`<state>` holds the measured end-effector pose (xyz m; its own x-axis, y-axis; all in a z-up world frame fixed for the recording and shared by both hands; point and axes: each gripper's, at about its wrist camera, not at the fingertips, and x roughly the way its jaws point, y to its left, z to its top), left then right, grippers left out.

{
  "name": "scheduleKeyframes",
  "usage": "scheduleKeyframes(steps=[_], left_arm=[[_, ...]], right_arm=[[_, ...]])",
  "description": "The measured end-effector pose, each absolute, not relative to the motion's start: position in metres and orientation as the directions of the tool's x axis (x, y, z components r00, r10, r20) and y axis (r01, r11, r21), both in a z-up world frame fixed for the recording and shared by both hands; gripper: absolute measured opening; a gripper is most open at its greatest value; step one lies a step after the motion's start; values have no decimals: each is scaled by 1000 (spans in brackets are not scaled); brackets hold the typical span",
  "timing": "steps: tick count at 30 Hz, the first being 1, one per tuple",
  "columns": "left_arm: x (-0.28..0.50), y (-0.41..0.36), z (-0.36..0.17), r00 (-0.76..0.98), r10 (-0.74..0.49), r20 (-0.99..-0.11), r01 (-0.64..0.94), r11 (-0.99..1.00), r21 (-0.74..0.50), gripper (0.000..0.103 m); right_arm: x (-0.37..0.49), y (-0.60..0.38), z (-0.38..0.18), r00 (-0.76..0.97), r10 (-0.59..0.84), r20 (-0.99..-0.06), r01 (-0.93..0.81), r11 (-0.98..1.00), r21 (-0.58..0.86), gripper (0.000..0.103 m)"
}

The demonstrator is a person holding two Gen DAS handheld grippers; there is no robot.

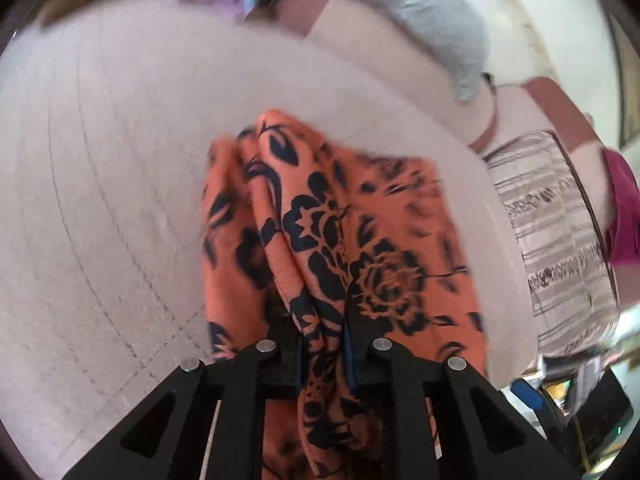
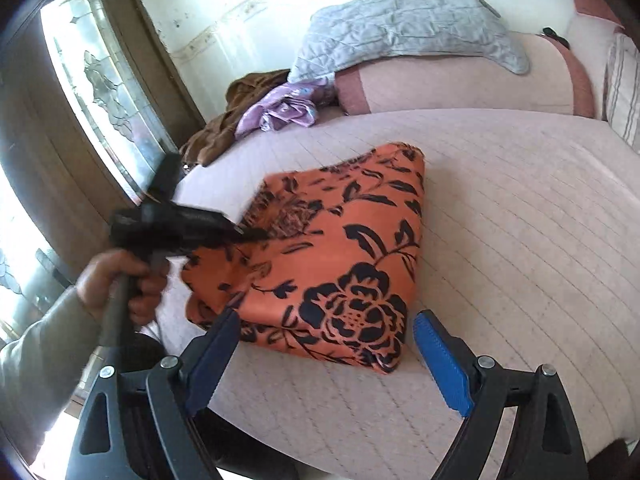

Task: Fold small clothes

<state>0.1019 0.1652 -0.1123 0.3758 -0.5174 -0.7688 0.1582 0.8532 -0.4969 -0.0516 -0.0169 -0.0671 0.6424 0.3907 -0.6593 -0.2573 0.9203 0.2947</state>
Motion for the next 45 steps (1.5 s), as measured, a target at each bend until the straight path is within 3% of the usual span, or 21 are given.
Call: scheduleKeyframes(steps=[3,5,7,12,16,19,29,32,34,40,41,44,45], left_arm=[[98,164,-100,417,-520,-745,169,850,-499,16],[103,168,-138,356,-462,-812,123,885,-450,17],[110,180,-158,341,-519,-784,70,846,-529,17],[108,171,-128,374,-500,-781,134,863,-487,16],[117,177,-154,340,-509,-791,88,854,-513,18],[110,179,-142,346,-498,-795,92,861,-500,18],[78,180,-110,415,-465,-782,68,873,-483,31],[63,187,-124,397,-399,-826,38,907,-420,25],[62,198,-141,383,-421,-822,-17,887,-462,27],[50,190,-96,469,-392,-791,-4,895,-445,27],[46,185,-84,498,-401,-769,20,891,-453,31],[40,170,-70,547,-410,-730,75,892,-445,57],[40,165,-75,545,-406,-734,86,898,-432,58]], right_arm=[[-53,-23,-73,635,391,-666,-243,920,309,90],[-51,-22,-78,630,387,-673,-236,921,309,90],[-48,-24,-82,621,393,-678,-235,919,317,90],[-45,-30,-86,618,390,-683,-227,920,320,90],[-45,-38,-93,607,393,-690,-203,917,344,90],[-46,-38,-90,609,400,-685,-213,914,345,90],[-48,-54,-88,622,414,-664,-197,904,378,90],[-45,-58,-94,610,429,-666,-182,894,409,90],[-42,-56,-97,598,444,-668,-184,887,425,90],[-36,-51,-86,597,456,-660,-229,885,405,90],[-35,-53,-86,597,457,-659,-222,884,412,90],[-31,-59,-91,589,466,-660,-189,874,448,90],[-30,-59,-91,586,467,-662,-184,872,453,90]])
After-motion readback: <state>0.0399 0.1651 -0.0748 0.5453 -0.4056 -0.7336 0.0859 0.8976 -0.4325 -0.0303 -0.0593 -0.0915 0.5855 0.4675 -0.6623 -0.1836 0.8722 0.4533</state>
